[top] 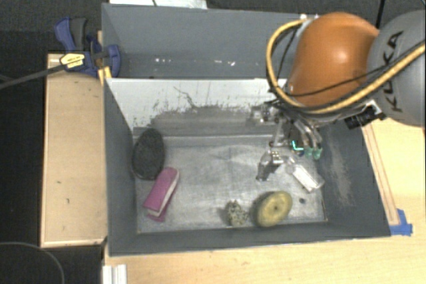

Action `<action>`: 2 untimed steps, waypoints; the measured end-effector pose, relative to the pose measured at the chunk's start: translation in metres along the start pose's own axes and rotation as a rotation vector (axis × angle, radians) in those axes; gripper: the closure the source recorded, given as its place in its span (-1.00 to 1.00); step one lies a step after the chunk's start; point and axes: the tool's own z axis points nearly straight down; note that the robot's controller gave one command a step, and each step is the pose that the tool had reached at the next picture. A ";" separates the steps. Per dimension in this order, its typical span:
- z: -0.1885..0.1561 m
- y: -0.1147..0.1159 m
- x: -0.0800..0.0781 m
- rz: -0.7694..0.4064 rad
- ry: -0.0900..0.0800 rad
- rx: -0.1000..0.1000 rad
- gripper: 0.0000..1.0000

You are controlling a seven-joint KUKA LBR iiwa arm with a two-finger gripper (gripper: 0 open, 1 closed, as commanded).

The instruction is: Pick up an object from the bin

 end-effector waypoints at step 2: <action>0.133 0.003 0.056 -0.251 -0.011 -0.004 -1.00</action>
Offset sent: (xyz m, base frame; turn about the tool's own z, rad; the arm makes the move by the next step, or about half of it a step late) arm -0.0508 -0.0824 -0.1639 -0.3030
